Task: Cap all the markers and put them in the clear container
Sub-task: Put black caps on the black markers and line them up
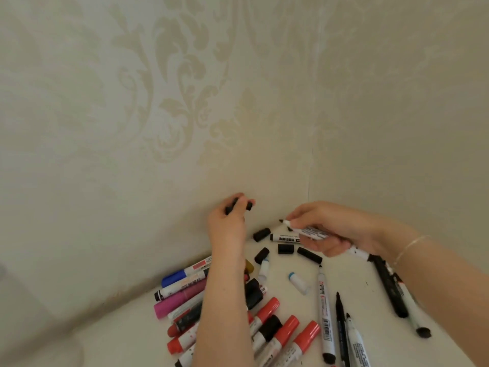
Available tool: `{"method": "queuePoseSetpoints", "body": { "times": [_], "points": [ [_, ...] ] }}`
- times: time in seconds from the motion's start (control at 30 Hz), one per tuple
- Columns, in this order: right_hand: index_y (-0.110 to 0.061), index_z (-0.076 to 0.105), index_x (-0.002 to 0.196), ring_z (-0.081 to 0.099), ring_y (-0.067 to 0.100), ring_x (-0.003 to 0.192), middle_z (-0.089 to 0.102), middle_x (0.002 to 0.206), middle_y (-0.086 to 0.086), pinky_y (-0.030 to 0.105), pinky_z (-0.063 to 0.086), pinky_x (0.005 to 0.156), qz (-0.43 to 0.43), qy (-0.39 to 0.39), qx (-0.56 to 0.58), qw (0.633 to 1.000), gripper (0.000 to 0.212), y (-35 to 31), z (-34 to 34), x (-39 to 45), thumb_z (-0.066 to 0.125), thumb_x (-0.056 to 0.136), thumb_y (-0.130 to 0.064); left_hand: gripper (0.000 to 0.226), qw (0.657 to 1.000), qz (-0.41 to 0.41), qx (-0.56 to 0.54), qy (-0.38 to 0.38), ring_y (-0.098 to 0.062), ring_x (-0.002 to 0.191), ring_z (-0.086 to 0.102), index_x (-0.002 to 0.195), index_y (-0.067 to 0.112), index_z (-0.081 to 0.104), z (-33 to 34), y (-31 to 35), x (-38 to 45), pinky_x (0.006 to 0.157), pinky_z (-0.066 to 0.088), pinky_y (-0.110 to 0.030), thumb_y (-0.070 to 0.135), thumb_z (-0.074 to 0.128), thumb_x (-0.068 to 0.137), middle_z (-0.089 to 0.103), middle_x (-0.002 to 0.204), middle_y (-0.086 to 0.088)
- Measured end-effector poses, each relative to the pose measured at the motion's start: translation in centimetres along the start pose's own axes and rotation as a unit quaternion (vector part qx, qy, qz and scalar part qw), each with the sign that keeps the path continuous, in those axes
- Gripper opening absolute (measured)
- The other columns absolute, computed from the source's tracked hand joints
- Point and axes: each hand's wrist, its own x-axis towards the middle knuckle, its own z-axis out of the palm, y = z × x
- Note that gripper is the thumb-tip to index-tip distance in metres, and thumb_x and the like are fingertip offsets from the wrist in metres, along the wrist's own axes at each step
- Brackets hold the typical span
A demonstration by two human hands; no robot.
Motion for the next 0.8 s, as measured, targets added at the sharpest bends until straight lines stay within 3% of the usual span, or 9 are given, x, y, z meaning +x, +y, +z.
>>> {"method": "queuePoseSetpoints", "body": {
  "times": [0.07,0.1,0.17,0.27,0.33,0.53,0.63,0.7,0.8],
  "points": [
    [-0.003,0.047,0.111,0.029,0.01,0.034,0.055,0.062,0.009,0.017,0.02,0.034,0.013,0.063,-0.059,0.996,0.021,0.9,-0.2,-0.1,0.051,0.096,-0.017,0.014,0.997,0.028,0.061,-0.045,-0.039,0.1,0.052,0.09,0.029,0.063,-0.7,0.8,-0.1,0.098,0.047,-0.044,0.019,0.055,0.097,0.074,0.093,0.003],
    [-0.008,0.05,0.108,0.033,0.009,0.035,0.059,0.067,0.008,0.018,0.024,0.035,0.015,0.096,-0.113,0.989,0.019,1.4,0.0,0.3,0.056,0.093,-0.018,0.014,0.992,0.039,0.092,-0.075,-0.037,0.093,0.054,0.09,0.028,0.063,-0.4,1.2,-0.5,0.096,0.047,-0.043,0.019,0.055,0.097,0.073,0.091,0.005],
    [-0.012,0.057,0.102,0.043,0.007,0.045,0.061,0.077,0.005,0.02,0.032,0.04,0.007,0.148,-0.256,0.955,0.017,2.4,0.6,1.7,0.064,0.087,-0.016,0.012,0.981,0.055,0.154,-0.102,-0.021,0.078,0.057,0.098,0.022,0.064,0.3,1.5,-1.0,0.085,0.049,-0.031,0.018,0.053,0.097,0.072,0.092,0.005],
    [-0.011,0.064,0.101,0.05,0.01,0.064,0.061,0.087,0.004,0.02,0.041,0.052,-0.014,0.216,-0.361,0.907,0.018,3.3,1.3,3.8,0.058,0.085,-0.007,0.014,0.971,0.068,0.217,-0.078,-0.011,0.096,0.06,0.105,0.02,0.063,-0.3,1.7,-0.5,0.073,0.04,-0.015,0.016,0.054,0.096,0.069,0.103,0.001],
    [-0.01,0.063,0.097,0.05,0.012,0.068,0.059,0.086,0.004,0.021,0.041,0.054,-0.016,0.228,-0.346,0.91,0.016,3.8,1.6,4.6,0.057,0.084,-0.004,0.014,0.966,0.055,0.242,-0.069,-0.014,0.099,0.06,0.102,0.02,0.062,-1.1,1.9,0.1,0.077,0.041,-0.02,0.011,0.054,0.095,0.068,0.107,-0.002],
    [-0.011,0.051,0.08,0.049,0.017,0.074,0.05,0.079,0.002,0.019,0.032,0.05,-0.046,0.244,-0.331,0.91,0.014,6.0,1.8,6.1,0.054,0.08,0.002,0.017,0.93,-0.014,0.339,-0.139,-0.011,0.069,0.05,0.083,0.01,0.064,-1.5,1.1,-0.1,0.061,0.039,-0.024,0.009,0.049,0.092,0.063,0.084,-0.006],
    [-0.009,0.06,0.082,0.053,0.014,0.071,0.056,0.077,0.0,0.015,0.038,0.052,-0.088,0.273,-0.186,0.94,0.015,5.1,1.7,5.4,0.067,0.076,0.002,0.018,0.905,-0.057,0.376,-0.191,-0.012,0.061,0.045,0.077,0.01,0.063,-1.5,0.5,-0.3,0.056,0.036,-0.025,0.011,0.052,0.093,0.055,0.071,-0.001],
    [-0.011,0.063,0.086,0.055,0.006,0.065,0.061,0.084,0.002,0.012,0.041,0.051,-0.111,0.271,-0.067,0.954,0.023,3.8,1.8,4.5,0.076,0.072,0.0,0.021,0.911,-0.078,0.343,-0.214,-0.01,0.055,0.042,0.083,0.007,0.066,-1.6,0.2,-0.4,0.053,0.035,-0.024,0.02,0.055,0.095,0.058,0.071,-0.002],
    [-0.01,0.062,0.087,0.045,-0.004,0.037,0.061,0.086,0.006,0.011,0.034,0.037,-0.132,0.249,0.034,0.959,0.023,2.3,2.2,3.7,0.077,0.072,0.0,0.032,0.935,-0.068,0.273,-0.215,-0.004,0.04,0.037,0.082,0.007,0.069,-1.4,-0.2,-0.5,0.046,0.03,-0.019,0.035,0.059,0.093,0.054,0.059,0.002]
  ]
}}
